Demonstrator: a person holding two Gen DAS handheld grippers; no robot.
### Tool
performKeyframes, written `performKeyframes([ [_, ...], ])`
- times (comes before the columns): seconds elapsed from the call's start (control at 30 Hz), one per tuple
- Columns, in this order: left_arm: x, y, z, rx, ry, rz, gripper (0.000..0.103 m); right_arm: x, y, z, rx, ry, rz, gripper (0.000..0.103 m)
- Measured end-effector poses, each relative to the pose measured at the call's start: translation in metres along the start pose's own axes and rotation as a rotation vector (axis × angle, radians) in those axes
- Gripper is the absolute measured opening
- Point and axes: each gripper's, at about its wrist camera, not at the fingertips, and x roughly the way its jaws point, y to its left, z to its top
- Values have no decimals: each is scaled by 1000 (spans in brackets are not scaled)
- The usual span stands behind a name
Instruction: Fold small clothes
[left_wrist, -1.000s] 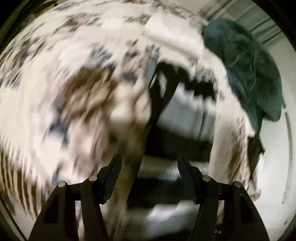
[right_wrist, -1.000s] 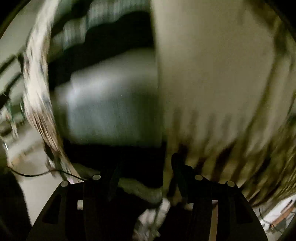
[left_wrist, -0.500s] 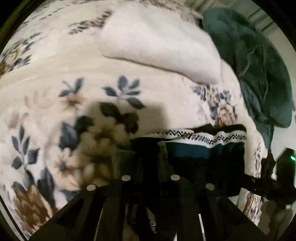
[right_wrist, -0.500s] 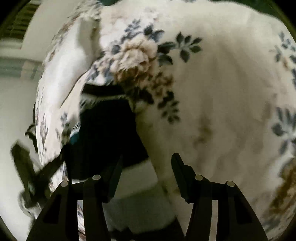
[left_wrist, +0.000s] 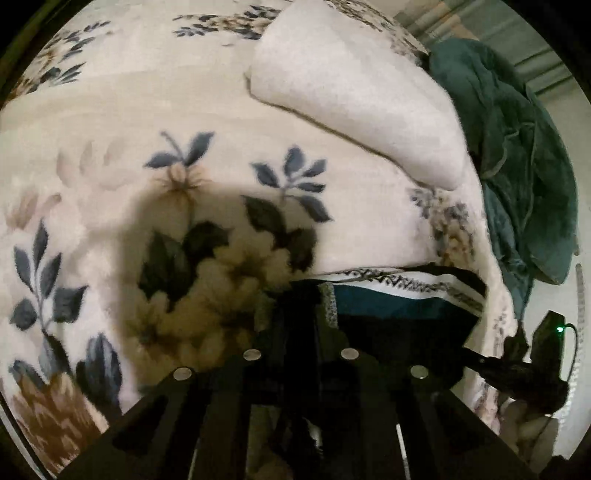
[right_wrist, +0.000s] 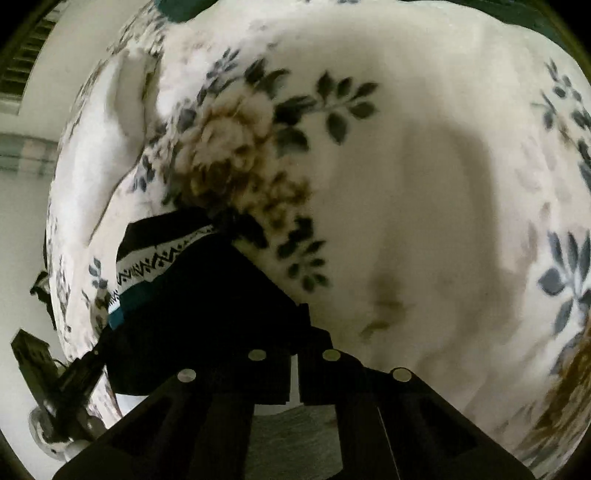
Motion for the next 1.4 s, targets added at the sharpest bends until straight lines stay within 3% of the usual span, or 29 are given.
performKeyframes([
  [0.07, -7, -3, 4, 1, 16, -13, 14, -2, 10, 2, -37, 20, 20, 4],
  [0.13, -13, -6, 8, 6, 10, -42, 28, -8, 20, 8, -48, 42, 40, 8],
  [0.17, -14, -10, 11, 21, 5, -48, 34, -10, 24, 10, -55, 35, 54, 21],
  [0.2, -13, -14, 14, 37, 2, -48, 44, -15, 31, 15, -74, 10, 83, 40],
  [0.27, -4, -21, 19, 62, 9, -37, 45, -17, 44, 22, -101, -20, 126, 49],
  [0.37, 10, -30, 27, 94, 22, 1, 45, 4, 71, 36, -189, 36, 115, 48],
  [0.47, 15, -33, 32, 107, 23, 34, 45, 35, 78, 62, -213, 7, -101, 45],
  [0.57, 4, -31, 29, 96, 22, 38, 45, 33, 61, 79, -59, 34, -42, 44],
  [0.67, -21, -30, 10, 104, 12, 27, 45, -10, 51, 66, -43, -4, 88, 45],
  [0.73, -32, -27, -9, 90, 15, 0, 45, -36, 31, 38, -50, 0, 140, 45],
  [0.87, -18, -26, -48, 67, 104, -13, 44, -39, -16, -19, -18, 103, 112, 45],
  [0.9, -14, -29, -55, 83, 96, 5, 37, -30, -24, -35, -7, 141, 111, 45],
  [0.93, -13, -34, -59, 106, 75, 21, 12, -23, -30, -48, 1, 165, 114, 45],
  [0.97, -11, -40, -62, 141, 63, 62, 13, -12, -36, -62, 12, 184, 117, 41],
  [1.0, -11, -42, -62, 154, 49, 81, 12, -6, -38, -73, 17, 179, 135, 16],
  [1.03, -10, -43, -61, 154, 38, 96, 12, -1, -39, -80, 15, 168, 132, 7],
  [1.13, -7, -34, -57, 133, 50, 104, 12, -2, -44, -86, 52, 96, 72, 2],
  [1.23, -10, -31, -56, 130, 68, 89, 13, -5, -52, -82, 96, 79, 74, 2],
  [1.33, -15, -33, -57, 93, 92, 81, 22, -6, -43, -78, 32, 110, 101, 3],
  [1.37, -17, -35, -59, 86, 102, 81, 24, -10, -41, -79, 23, 113, 111, 7],
  [1.4, -21, -37, -62, 85, 105, 68, 25, -15, -41, -80, 20, 124, 115, 20],
])
